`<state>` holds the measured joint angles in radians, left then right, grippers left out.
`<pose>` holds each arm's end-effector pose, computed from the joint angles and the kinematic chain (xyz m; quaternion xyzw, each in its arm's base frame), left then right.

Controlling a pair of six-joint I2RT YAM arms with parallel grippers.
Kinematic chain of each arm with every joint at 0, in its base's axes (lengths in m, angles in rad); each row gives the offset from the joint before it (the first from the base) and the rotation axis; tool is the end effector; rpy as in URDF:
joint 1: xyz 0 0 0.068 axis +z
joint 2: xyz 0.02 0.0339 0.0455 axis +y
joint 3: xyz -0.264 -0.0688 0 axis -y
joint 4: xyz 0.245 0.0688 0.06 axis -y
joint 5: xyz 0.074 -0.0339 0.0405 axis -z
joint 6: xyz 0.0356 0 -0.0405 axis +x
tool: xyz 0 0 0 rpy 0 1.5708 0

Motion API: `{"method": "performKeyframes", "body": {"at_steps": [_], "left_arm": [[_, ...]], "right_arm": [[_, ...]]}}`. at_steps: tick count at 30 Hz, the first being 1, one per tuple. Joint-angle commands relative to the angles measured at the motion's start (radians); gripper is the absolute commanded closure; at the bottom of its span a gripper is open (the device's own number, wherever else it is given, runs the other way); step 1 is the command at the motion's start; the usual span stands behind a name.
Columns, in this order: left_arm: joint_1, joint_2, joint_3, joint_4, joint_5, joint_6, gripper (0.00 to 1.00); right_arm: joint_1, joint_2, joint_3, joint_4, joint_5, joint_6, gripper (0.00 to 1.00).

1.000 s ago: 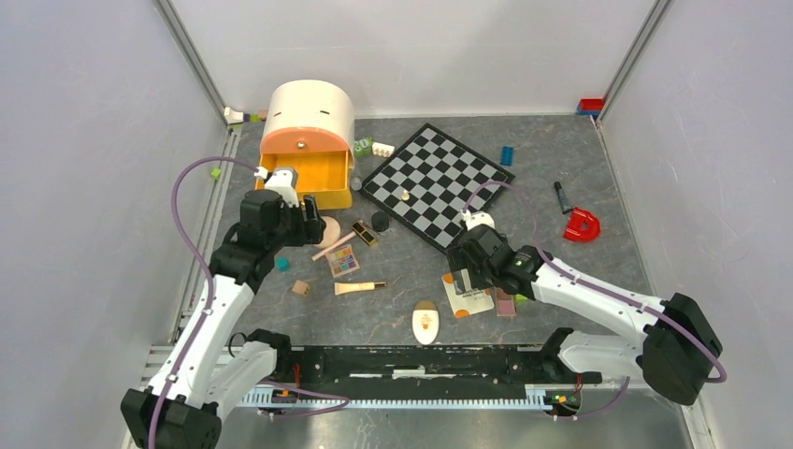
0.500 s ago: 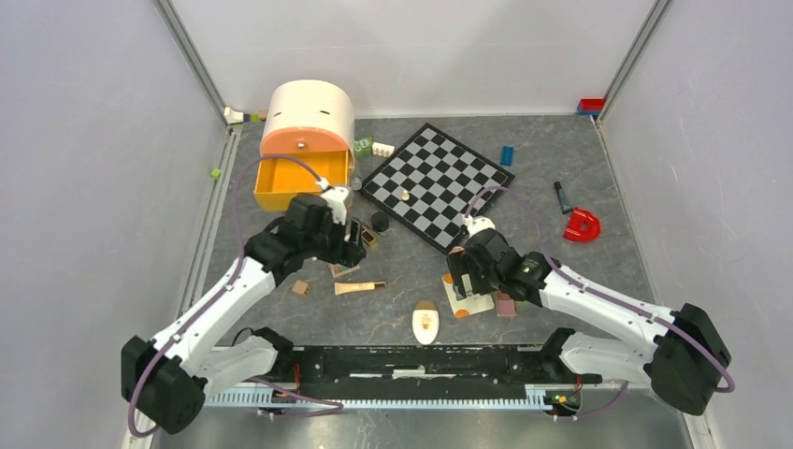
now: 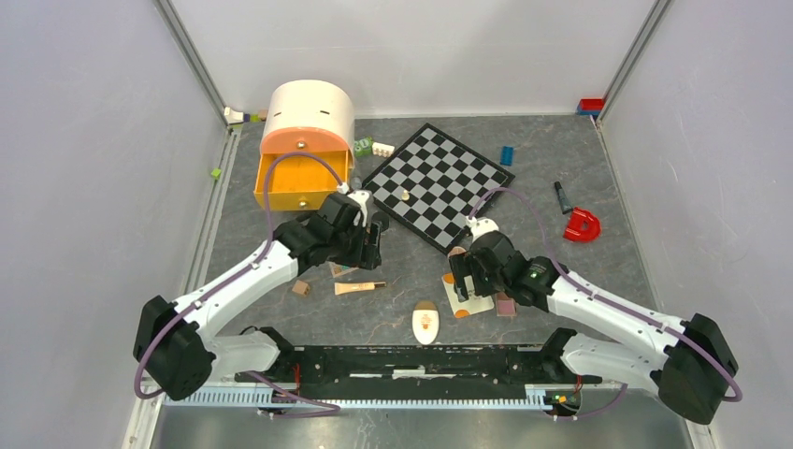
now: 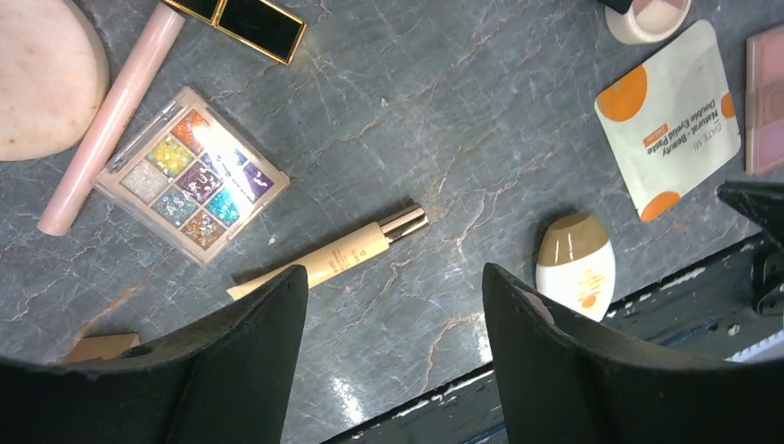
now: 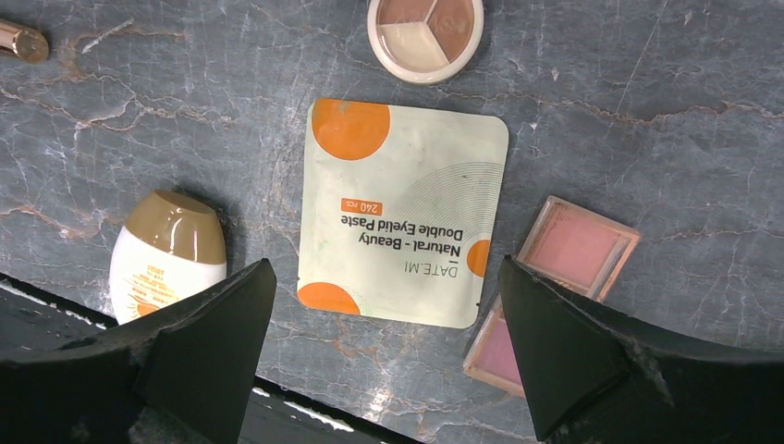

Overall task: Organize the makeup
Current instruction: Pick up the makeup from the center of the board.

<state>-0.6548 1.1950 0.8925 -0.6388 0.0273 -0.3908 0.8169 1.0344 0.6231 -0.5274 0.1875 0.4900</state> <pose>0.1893 -0.1466 0.2548 0.1293 0.9420 -0.1658 0.2617 0.1404 0.1398 0.2095 -0.1253 0.9384 0.1175 0.2998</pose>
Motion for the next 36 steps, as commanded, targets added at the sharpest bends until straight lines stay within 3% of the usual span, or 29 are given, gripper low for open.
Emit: {"method": "performKeyframes", "body": {"at_steps": [1,9,22,36], "left_arm": [[-0.034,0.008,0.027,-0.011,-0.133,-0.126,0.24],[-0.035,-0.066,-0.067,-0.011,-0.244,-0.238,0.18],[-0.037,-0.073,-0.201,0.033,-0.154,-0.295,0.2],[-0.042,-0.033,-0.18,0.137,-0.137,-0.163,0.16]], "right_arm": [[-0.003,-0.031,-0.002,0.025,0.002,-0.02,0.02],[-0.002,-0.041,-0.01,0.024,0.009,-0.025,0.02],[-0.002,-0.066,-0.022,0.013,0.017,-0.028,0.02],[-0.003,-0.06,-0.015,0.011,-0.005,-0.028,0.02]]}}
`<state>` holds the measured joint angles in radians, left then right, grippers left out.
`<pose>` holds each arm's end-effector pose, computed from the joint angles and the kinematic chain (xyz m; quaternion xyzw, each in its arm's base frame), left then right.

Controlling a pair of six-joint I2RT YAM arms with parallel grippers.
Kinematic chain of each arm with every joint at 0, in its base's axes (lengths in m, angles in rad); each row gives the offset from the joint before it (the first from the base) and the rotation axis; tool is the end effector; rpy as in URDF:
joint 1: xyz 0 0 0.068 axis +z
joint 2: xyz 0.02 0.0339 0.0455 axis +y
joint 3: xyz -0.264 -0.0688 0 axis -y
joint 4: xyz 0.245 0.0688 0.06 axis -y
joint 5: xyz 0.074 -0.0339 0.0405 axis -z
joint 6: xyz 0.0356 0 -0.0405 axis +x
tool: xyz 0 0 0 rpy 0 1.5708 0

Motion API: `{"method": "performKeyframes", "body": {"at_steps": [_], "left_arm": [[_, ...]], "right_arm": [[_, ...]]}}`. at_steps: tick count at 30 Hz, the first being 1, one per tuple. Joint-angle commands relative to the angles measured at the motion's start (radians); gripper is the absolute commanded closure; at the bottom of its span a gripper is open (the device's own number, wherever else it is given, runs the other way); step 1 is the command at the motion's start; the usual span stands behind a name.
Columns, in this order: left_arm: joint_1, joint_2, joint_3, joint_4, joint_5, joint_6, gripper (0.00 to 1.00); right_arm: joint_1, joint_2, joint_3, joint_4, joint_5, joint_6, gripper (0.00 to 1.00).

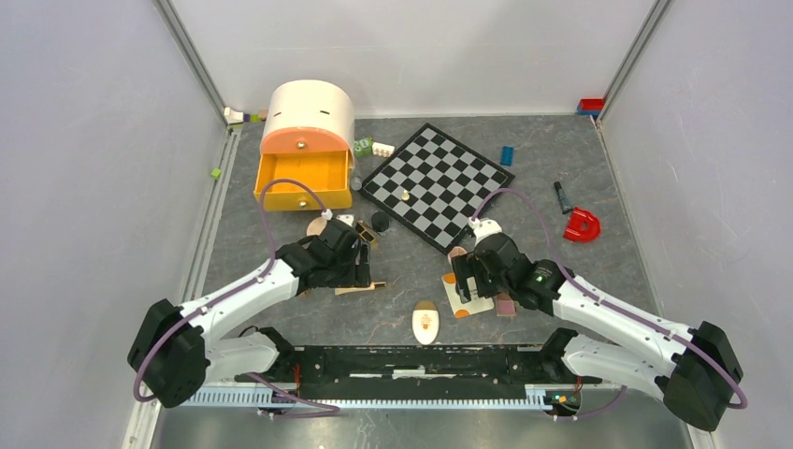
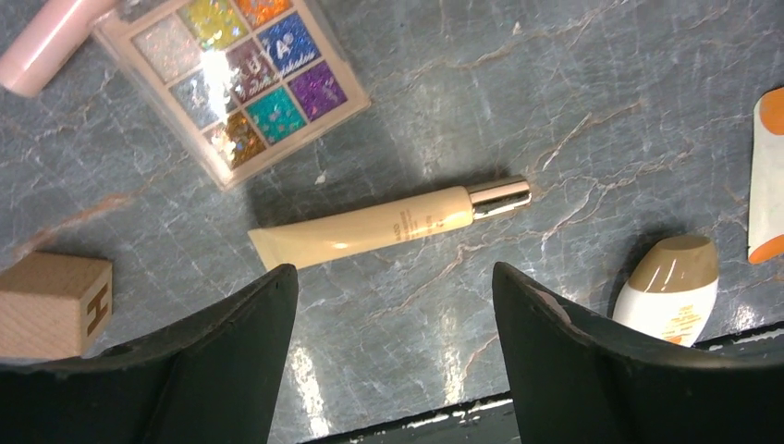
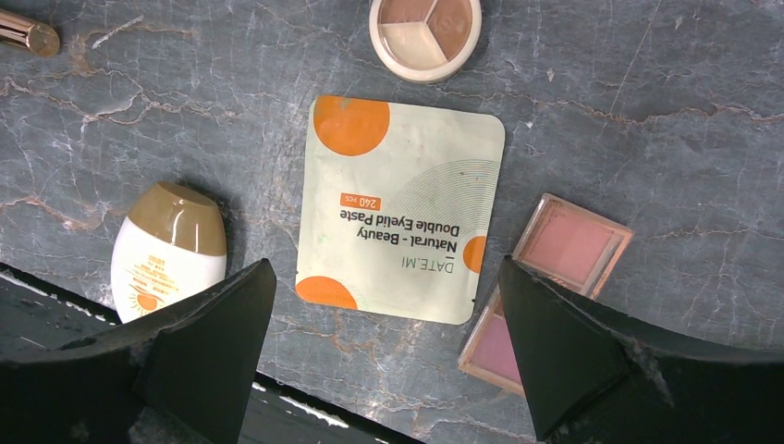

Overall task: Organize the makeup
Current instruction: Pick up the makeup from the center of the board.

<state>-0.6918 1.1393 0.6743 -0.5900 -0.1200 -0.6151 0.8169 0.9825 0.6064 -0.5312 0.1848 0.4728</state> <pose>0.1640 -0.1303 0.2019 0.0217 0.9651 -0.1087 0.2374 0.1352 0.1344 0.2131 -0.1316 0.9327 0.1252 0.3116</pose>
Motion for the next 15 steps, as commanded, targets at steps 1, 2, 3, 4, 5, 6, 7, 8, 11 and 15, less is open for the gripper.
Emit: {"method": "performKeyframes", "body": {"at_steps": [1,2,3,4,5,6,7,8,11,15], "left_arm": [[-0.005,0.03,0.042,0.102,0.014,0.07,0.16],[-0.005,0.041,0.046,0.119,0.023,0.081,0.16],[-0.005,0.052,0.048,0.135,0.032,0.093,0.16],[-0.005,0.065,0.053,0.151,0.041,0.107,0.15],[-0.005,0.075,0.058,0.163,0.043,0.116,0.14],[-0.005,0.089,0.06,0.17,0.045,0.126,0.14],[-0.005,0.103,0.062,0.179,0.045,0.133,0.12],[-0.003,0.113,0.064,0.184,0.045,0.134,0.11],[-0.004,0.142,0.058,0.198,0.05,0.136,0.09],[-0.003,0.164,0.034,0.22,0.072,0.136,0.05]], "right_arm": [[-0.002,-0.009,0.003,0.011,-0.001,-0.011,0.02],[-0.002,-0.012,0.001,0.01,-0.001,-0.01,0.02],[-0.002,-0.015,0.0,0.01,0.0,-0.009,0.02],[-0.002,-0.018,-0.001,0.009,-0.001,-0.009,0.02],[-0.002,-0.02,-0.002,0.008,0.0,-0.01,0.02],[-0.002,-0.021,-0.003,0.004,0.0,-0.01,0.02],[-0.002,-0.024,-0.004,0.001,0.0,-0.01,0.02],[-0.002,-0.025,-0.006,-0.001,-0.001,-0.01,0.02],[-0.002,-0.032,-0.01,-0.008,0.0,-0.012,0.02],[-0.002,-0.042,-0.017,-0.01,0.001,-0.012,0.02]]}}
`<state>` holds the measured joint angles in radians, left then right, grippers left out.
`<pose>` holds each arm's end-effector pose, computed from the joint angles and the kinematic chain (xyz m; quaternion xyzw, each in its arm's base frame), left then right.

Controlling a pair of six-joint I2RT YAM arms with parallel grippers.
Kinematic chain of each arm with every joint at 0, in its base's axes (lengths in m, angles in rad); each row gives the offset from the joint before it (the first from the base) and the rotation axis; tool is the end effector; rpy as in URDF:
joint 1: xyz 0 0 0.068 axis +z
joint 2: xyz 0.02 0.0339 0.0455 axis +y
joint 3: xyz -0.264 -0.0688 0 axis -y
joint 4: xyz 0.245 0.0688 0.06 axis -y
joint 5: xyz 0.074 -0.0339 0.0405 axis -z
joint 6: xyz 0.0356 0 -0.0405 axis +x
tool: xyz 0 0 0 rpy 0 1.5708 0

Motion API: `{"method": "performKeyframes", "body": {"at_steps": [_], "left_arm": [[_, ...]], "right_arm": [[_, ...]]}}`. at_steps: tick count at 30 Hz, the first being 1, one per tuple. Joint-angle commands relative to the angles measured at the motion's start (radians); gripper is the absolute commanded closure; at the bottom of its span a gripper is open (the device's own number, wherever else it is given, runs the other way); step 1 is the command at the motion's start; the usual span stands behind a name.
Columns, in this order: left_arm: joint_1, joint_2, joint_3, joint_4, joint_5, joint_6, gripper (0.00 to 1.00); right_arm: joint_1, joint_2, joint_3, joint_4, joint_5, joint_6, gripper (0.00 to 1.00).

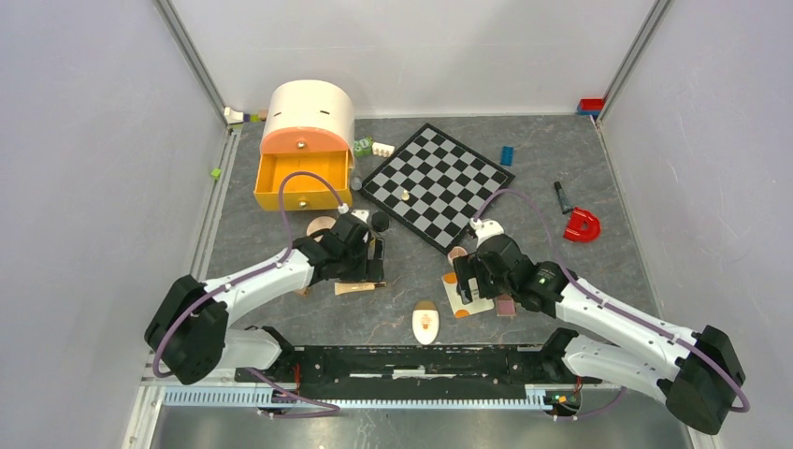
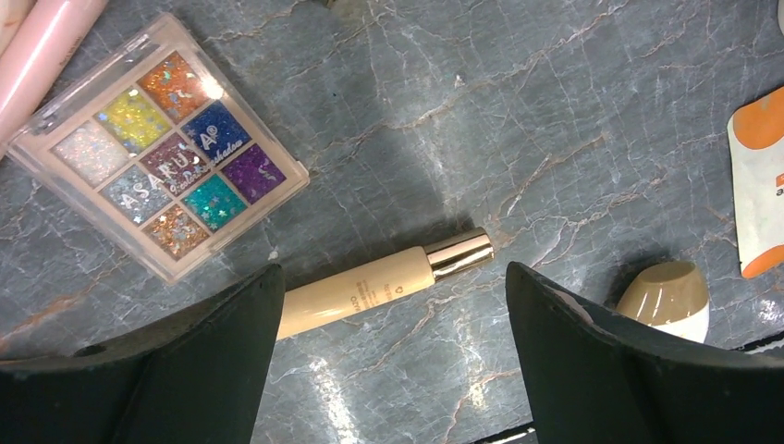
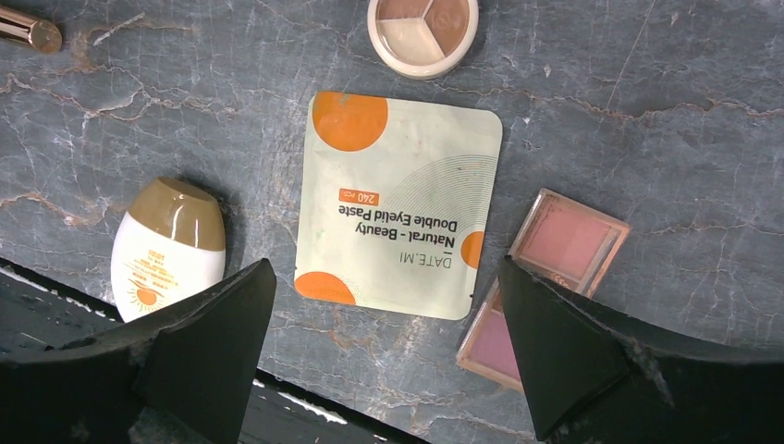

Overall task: Organize the makeup
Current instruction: Pick up the makeup from the center of the board.

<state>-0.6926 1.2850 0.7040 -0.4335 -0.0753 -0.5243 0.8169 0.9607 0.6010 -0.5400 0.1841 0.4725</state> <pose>0.1873 -0.1519 0.1895 0.0705 0.9584 -0.1271 0.2458 0.1327 0.1318 0.2144 -0.1313 0.9315 0.1277 0.3142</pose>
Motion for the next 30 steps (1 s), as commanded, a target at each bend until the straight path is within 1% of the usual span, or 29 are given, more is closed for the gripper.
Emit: {"method": "performKeyframes", "body": {"at_steps": [1,5,8,23,28,30], "left_arm": [[-0.003,0.02,0.003,0.065,0.033,0.046,0.05],[-0.002,0.005,-0.007,0.079,0.056,0.048,0.0],[-0.002,0.003,-0.033,0.102,0.106,0.04,0.0],[-0.004,-0.115,-0.145,0.109,0.156,-0.004,0.0],[-0.004,-0.17,-0.197,0.122,0.17,-0.02,0.0],[-0.004,-0.172,-0.199,0.118,0.168,-0.024,0.05]], "right_arm": [[-0.002,-0.02,-0.011,-0.002,0.002,-0.012,0.02],[-0.002,-0.017,-0.012,0.001,-0.001,-0.011,0.02],[-0.002,-0.016,-0.013,0.004,-0.007,-0.012,0.02],[-0.002,-0.028,-0.021,0.01,-0.02,-0.007,0.02],[-0.002,-0.031,-0.024,0.014,-0.026,-0.003,0.02],[-0.002,-0.031,-0.024,0.015,-0.029,-0.002,0.02]]}}
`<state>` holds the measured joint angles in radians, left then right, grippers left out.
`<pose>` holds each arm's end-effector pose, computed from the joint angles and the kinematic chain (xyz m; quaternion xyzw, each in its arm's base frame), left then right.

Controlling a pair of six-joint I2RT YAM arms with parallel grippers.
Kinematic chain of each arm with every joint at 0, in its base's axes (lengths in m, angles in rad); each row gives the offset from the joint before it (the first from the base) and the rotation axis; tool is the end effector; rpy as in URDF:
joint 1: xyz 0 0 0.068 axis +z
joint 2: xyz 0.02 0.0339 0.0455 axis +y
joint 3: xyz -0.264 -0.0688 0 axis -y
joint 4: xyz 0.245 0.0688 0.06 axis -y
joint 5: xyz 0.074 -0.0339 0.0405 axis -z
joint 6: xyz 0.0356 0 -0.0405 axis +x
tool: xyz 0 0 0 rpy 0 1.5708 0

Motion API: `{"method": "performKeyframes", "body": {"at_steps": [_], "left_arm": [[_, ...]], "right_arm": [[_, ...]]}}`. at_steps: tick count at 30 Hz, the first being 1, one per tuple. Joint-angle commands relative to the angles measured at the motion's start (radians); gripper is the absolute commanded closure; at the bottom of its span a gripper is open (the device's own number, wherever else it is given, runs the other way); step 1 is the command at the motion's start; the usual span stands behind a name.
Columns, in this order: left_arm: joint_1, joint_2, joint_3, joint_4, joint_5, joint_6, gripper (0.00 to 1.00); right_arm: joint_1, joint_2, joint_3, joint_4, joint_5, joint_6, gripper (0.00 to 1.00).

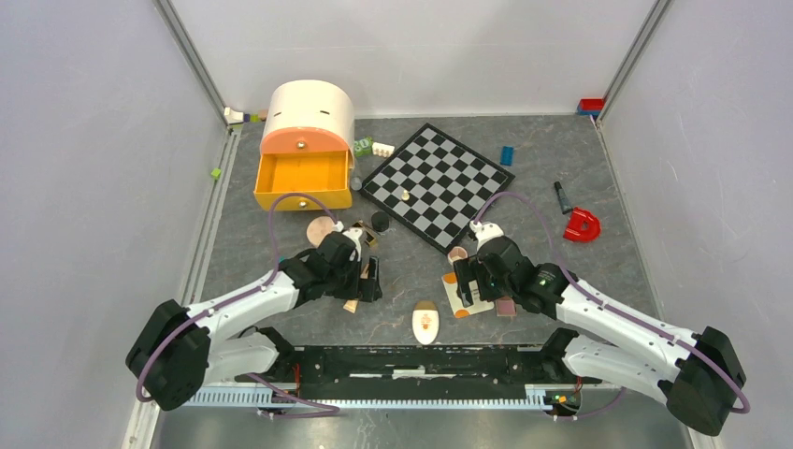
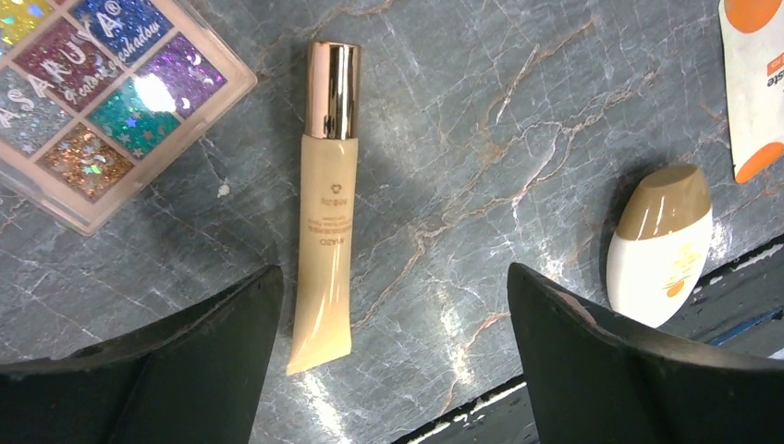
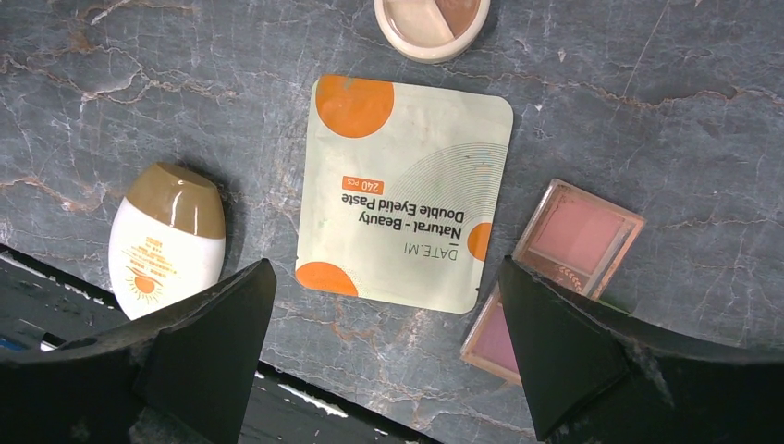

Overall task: Organize the makeup
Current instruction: Pick up the makeup from the center of the board.

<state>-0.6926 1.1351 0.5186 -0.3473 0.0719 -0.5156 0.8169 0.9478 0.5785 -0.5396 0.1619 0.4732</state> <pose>0.1566 -0.1333 0.1702 0.0950 0.9490 -0.1979 0.2263 0.1296 0.1296 0.2093 -0.1353 0.9332 0.1336 0.3048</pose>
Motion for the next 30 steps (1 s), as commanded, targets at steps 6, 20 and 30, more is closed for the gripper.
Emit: {"method": "performKeyframes", "body": {"at_steps": [6,20,30], "left_arm": [[-0.004,0.055,0.065,-0.037,-0.054,-0.038,0.17],[-0.03,0.198,0.183,-0.121,-0.138,0.011,0.46],[-0.104,0.248,0.221,-0.194,-0.221,-0.002,0.6]], "right_arm": [[-0.002,-0.018,-0.002,0.012,-0.006,-0.003,0.02],[-0.002,-0.031,-0.009,-0.003,0.003,-0.006,0.02],[-0.002,-0.021,-0.002,-0.001,-0.002,-0.012,0.02]]}}
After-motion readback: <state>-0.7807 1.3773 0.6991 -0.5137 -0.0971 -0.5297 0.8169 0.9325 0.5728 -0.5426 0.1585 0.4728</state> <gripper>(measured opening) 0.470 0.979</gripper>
